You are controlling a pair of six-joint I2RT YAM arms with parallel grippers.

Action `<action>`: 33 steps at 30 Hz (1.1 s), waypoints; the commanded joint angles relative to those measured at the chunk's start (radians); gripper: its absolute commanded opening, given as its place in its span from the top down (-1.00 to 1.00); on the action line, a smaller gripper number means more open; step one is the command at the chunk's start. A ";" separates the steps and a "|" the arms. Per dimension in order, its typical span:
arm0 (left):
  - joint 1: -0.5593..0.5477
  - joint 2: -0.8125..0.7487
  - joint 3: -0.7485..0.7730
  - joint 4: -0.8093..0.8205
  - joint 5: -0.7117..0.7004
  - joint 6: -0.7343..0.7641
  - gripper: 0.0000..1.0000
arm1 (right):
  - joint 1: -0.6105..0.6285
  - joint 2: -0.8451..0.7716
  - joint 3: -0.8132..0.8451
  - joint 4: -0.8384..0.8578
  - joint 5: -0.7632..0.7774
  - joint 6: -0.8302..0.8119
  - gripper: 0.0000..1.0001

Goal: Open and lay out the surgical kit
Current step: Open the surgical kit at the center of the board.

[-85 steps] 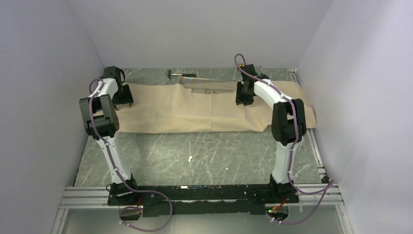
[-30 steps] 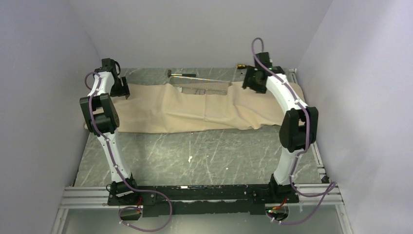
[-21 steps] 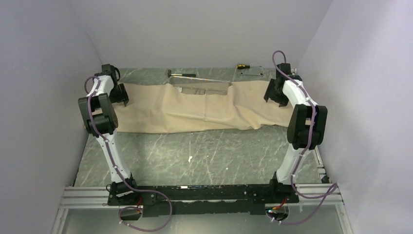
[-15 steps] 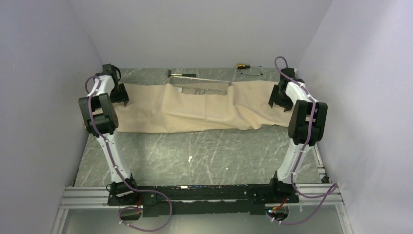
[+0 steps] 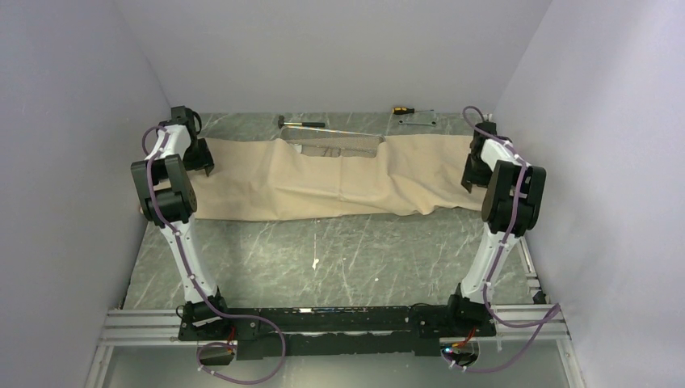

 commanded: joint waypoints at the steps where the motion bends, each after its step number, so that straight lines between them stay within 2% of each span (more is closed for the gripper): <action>1: 0.008 0.041 -0.027 -0.021 -0.074 -0.002 -0.50 | -0.039 -0.053 0.002 -0.070 0.130 0.037 -0.23; 3: 0.009 0.044 -0.023 -0.022 -0.077 0.000 -0.50 | -0.037 -0.054 0.049 -0.079 0.123 0.038 -0.22; 8: 0.009 0.049 0.008 -0.030 -0.062 0.010 -0.50 | 0.012 -0.063 0.213 -0.087 -0.008 0.042 -0.21; 12: 0.009 0.046 0.014 -0.027 -0.042 0.004 -0.50 | 0.069 -0.024 0.337 -0.063 -0.058 0.102 -0.27; 16: 0.009 0.041 0.001 -0.018 -0.029 -0.011 -0.50 | 0.137 0.094 0.499 -0.067 -0.019 0.196 -0.32; 20: 0.009 0.046 -0.001 -0.024 -0.019 -0.025 -0.50 | 0.200 0.200 0.593 -0.023 0.020 0.227 -0.37; 29: 0.022 0.043 -0.020 -0.021 -0.008 -0.059 -0.50 | 0.300 0.358 0.650 0.091 0.137 0.204 -0.38; 33: 0.027 0.046 -0.024 -0.019 -0.003 -0.060 -0.50 | 0.322 0.435 0.734 0.012 0.216 0.196 -0.35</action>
